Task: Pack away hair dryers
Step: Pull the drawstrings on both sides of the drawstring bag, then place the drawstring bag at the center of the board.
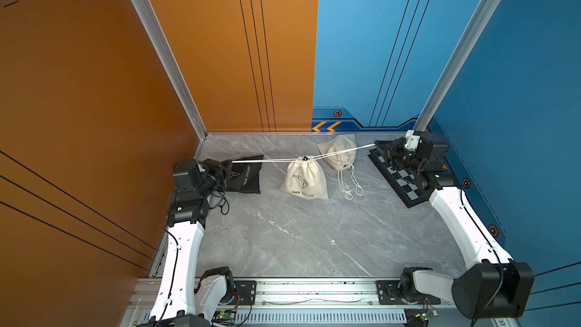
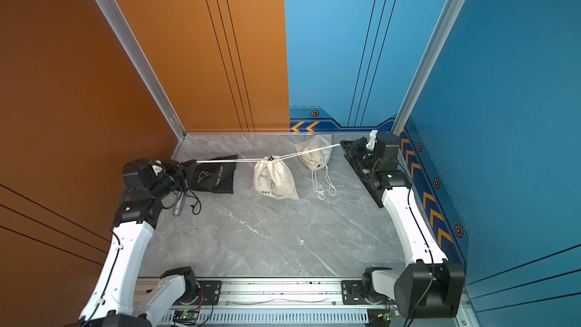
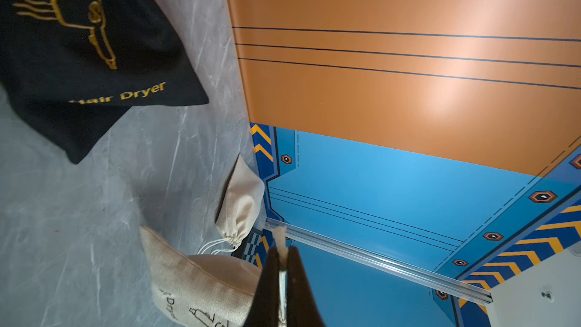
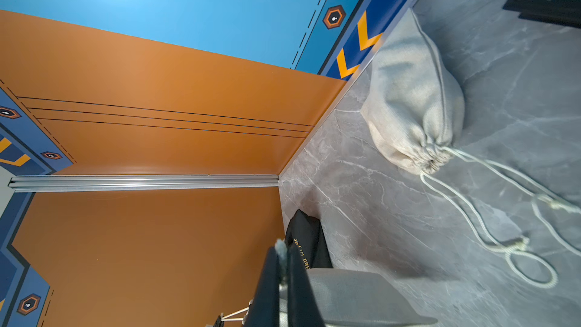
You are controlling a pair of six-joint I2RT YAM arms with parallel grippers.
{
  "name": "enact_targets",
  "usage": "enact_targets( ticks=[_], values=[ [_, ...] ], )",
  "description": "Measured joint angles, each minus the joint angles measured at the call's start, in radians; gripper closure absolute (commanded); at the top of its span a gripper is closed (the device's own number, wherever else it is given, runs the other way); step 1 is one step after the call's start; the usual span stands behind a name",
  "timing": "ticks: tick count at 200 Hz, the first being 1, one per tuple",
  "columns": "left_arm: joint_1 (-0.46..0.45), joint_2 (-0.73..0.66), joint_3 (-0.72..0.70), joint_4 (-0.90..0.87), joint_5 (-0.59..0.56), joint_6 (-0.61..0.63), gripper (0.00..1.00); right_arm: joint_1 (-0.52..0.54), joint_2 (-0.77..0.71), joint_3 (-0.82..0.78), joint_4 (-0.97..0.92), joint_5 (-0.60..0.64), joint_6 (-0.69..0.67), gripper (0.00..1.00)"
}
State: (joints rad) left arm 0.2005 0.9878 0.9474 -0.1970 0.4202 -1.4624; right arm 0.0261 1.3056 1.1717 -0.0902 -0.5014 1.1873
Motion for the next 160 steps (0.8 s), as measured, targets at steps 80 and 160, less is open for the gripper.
enact_targets(
  ticks=[80, 160],
  values=[
    [-0.056, 0.529, 0.341, 0.369, -0.023, -0.029, 1.00, 0.090, 0.680, 0.743, 0.235, -0.006, 0.094, 1.00],
    [-0.114, 0.658, 0.361, 0.497, -0.007, -0.013, 1.00, 0.132, 1.009, 1.076, 0.191, -0.188, 0.110, 1.00]
  ],
)
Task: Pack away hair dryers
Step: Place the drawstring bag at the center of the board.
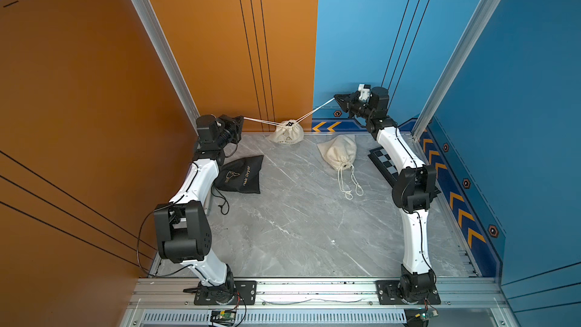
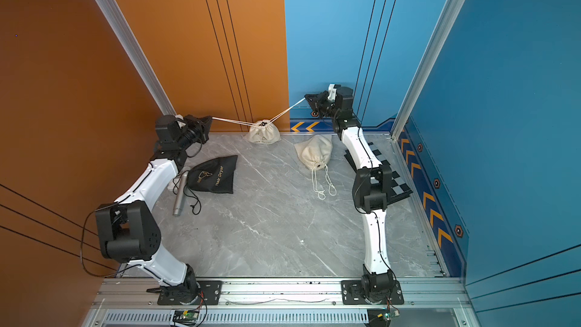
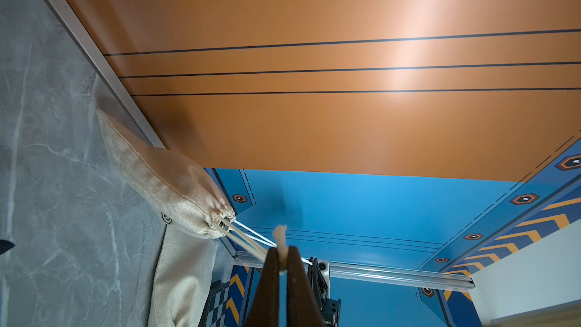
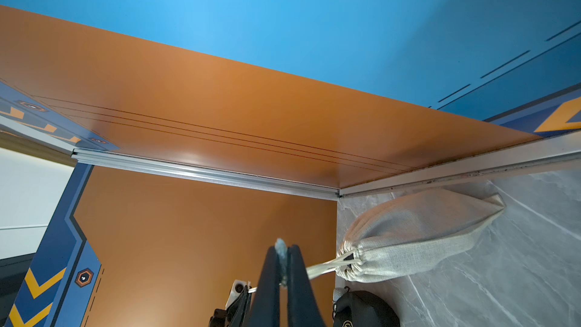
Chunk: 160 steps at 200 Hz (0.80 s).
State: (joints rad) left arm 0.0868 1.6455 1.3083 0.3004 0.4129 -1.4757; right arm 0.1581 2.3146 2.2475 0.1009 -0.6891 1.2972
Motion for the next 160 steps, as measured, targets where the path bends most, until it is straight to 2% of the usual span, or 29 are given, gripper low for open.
enact_targets(
  ticks=[25, 57, 94, 132, 153, 160],
  values=[
    [-0.021, -0.018, -0.103, 0.018, 0.000, 0.014, 1.00, -0.001, -0.083, -0.172, 0.004, -0.037, -0.039, 1.00],
    [-0.061, -0.109, -0.274, 0.013, -0.005, 0.035, 1.00, 0.003, -0.264, -0.504, 0.008, -0.040, -0.120, 1.00],
    [-0.088, -0.235, -0.413, 0.013, -0.027, 0.074, 0.99, 0.022, -0.439, -0.796, 0.074, 0.001, -0.199, 0.87],
    [-0.093, -0.288, -0.462, -0.045, -0.073, 0.151, 0.85, 0.031, -0.539, -0.952, 0.111, 0.066, -0.291, 0.84],
    [-0.097, -0.324, -0.507, -0.065, -0.095, 0.177, 0.72, 0.031, -0.588, -1.018, 0.112, 0.100, -0.347, 0.84],
    [-0.101, -0.334, -0.521, -0.069, -0.101, 0.185, 0.62, 0.032, -0.601, -1.035, 0.111, 0.114, -0.365, 0.84]
  ],
)
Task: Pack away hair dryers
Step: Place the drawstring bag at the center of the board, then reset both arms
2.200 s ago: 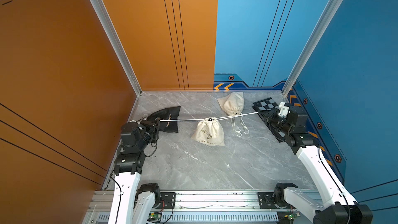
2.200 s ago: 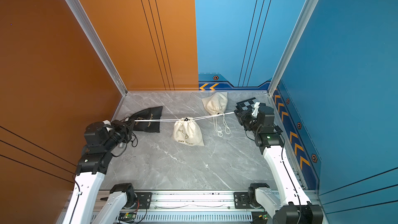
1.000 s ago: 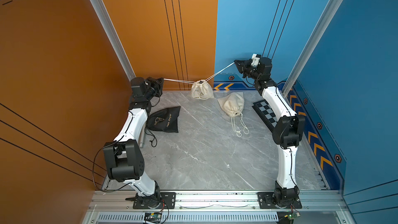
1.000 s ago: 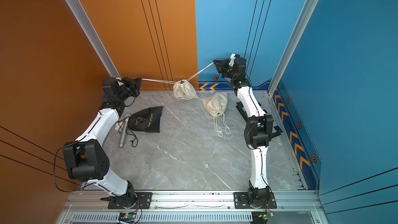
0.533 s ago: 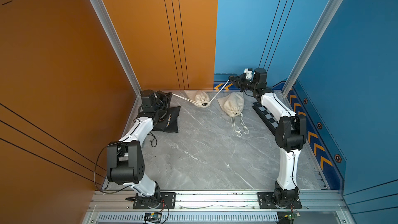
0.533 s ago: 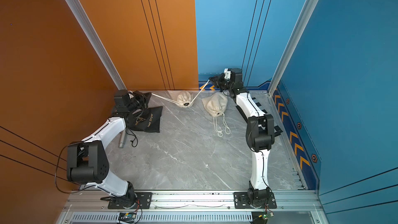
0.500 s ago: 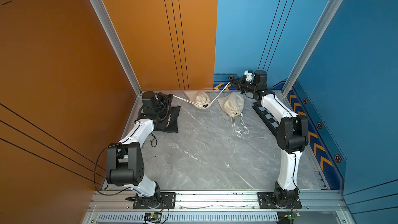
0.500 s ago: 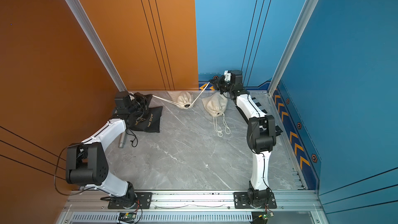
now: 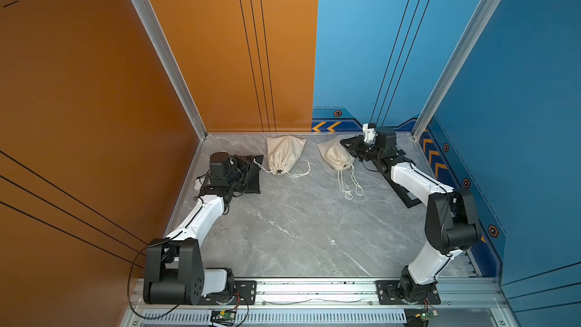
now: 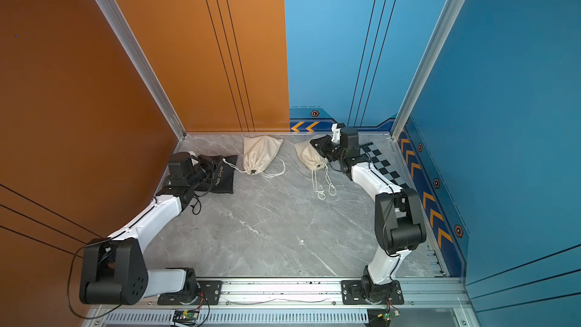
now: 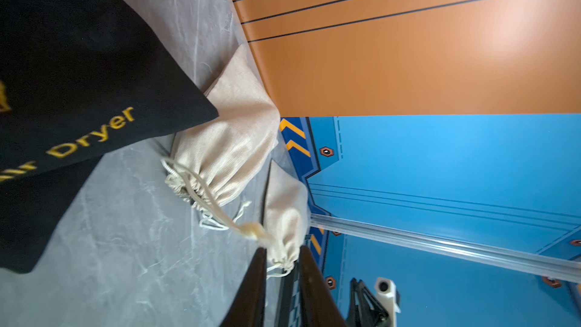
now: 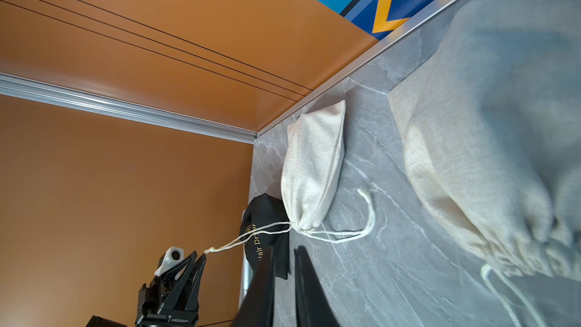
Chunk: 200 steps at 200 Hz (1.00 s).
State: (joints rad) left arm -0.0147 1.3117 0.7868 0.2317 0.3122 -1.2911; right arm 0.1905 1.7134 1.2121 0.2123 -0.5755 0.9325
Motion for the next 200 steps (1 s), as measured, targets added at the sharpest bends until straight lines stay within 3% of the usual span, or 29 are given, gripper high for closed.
enact_targets(
  ticks=[14, 35, 89, 131, 163, 200],
  values=[
    [-0.008, -0.017, -0.023, -0.011, -0.009, 0.015, 0.32, 0.005, -0.026, -0.038, -0.002, 0.024, -0.035, 0.82],
    [-0.021, -0.056, -0.045, -0.048, -0.026, 0.044, 0.00, 0.015, -0.064, -0.085, -0.020, 0.063, -0.089, 0.71],
    [-0.027, -0.254, 0.025, -0.276, -0.153, 0.273, 0.02, 0.021, -0.259, -0.154, -0.086, 0.208, -0.259, 0.24],
    [-0.035, -0.372, 0.077, -0.350, -0.290, 0.515, 0.02, 0.021, -0.423, -0.222, -0.097, 0.323, -0.425, 0.16],
    [-0.091, -0.429, 0.074, -0.370, -0.419, 0.713, 0.02, 0.021, -0.550, -0.318, -0.099, 0.422, -0.579, 0.12],
    [-0.174, -0.476, -0.058, -0.252, -0.556, 0.946, 0.02, 0.017, -0.737, -0.561, 0.046, 0.566, -0.737, 0.03]
  ],
)
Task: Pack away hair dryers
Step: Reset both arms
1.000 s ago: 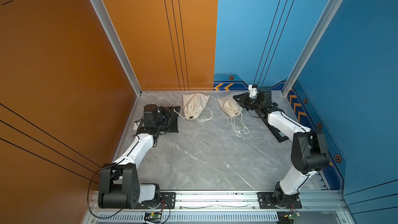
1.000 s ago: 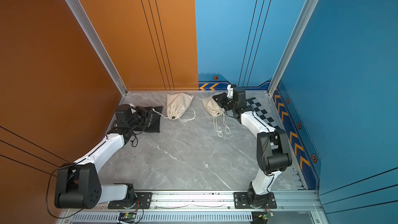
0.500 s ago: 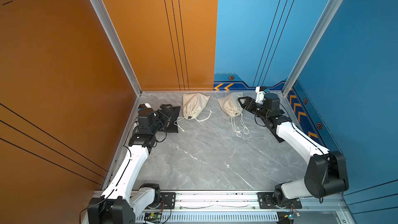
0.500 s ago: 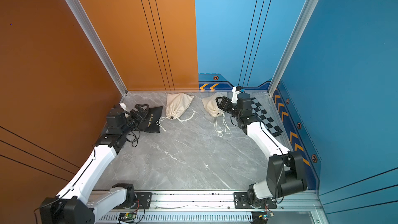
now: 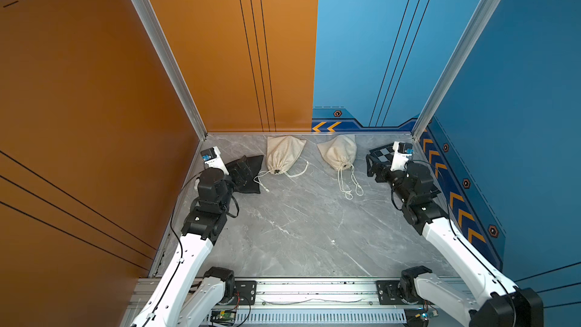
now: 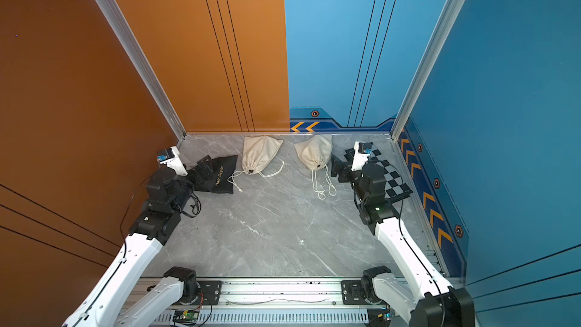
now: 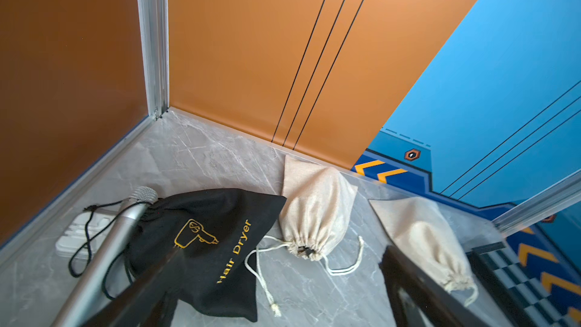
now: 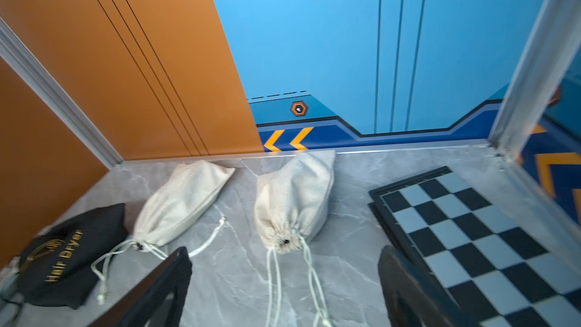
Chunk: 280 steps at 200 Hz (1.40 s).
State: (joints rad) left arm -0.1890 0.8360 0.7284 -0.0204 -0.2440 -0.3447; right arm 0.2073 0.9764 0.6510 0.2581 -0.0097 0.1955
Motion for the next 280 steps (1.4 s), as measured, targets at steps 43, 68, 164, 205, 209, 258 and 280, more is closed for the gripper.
enact_targets(
  ticks=[43, 68, 164, 205, 209, 258, 280],
  values=[
    [-0.006, 0.094, -0.177, 0.125, -0.099, 0.166, 0.02, -0.063, -0.003, -0.191, 0.147, 0.123, -0.064, 0.00],
    [0.022, 0.192, -0.219, 0.191, -0.128, 0.180, 0.02, -0.105, 0.048, -0.259, 0.220, 0.161, -0.089, 0.00],
    [0.182, 0.454, -0.331, 0.529, -0.123, 0.172, 0.02, -0.175, 0.323, -0.319, 0.458, 0.142, -0.129, 0.00],
    [0.183, 0.522, -0.347, 0.657, -0.089, 0.203, 0.02, -0.183, 0.390, -0.335, 0.572, 0.121, -0.129, 0.00],
    [0.183, 0.527, -0.350, 0.676, -0.085, 0.208, 0.02, -0.184, 0.397, -0.335, 0.579, 0.118, -0.129, 0.00],
    [0.160, 0.701, -0.412, 0.949, -0.029, 0.281, 0.02, -0.184, 0.446, -0.336, 0.644, 0.111, -0.129, 0.00],
    [0.135, 0.730, -0.423, 0.999, -0.014, 0.316, 0.02, -0.184, 0.489, -0.341, 0.690, 0.102, -0.130, 0.00]
  ],
)
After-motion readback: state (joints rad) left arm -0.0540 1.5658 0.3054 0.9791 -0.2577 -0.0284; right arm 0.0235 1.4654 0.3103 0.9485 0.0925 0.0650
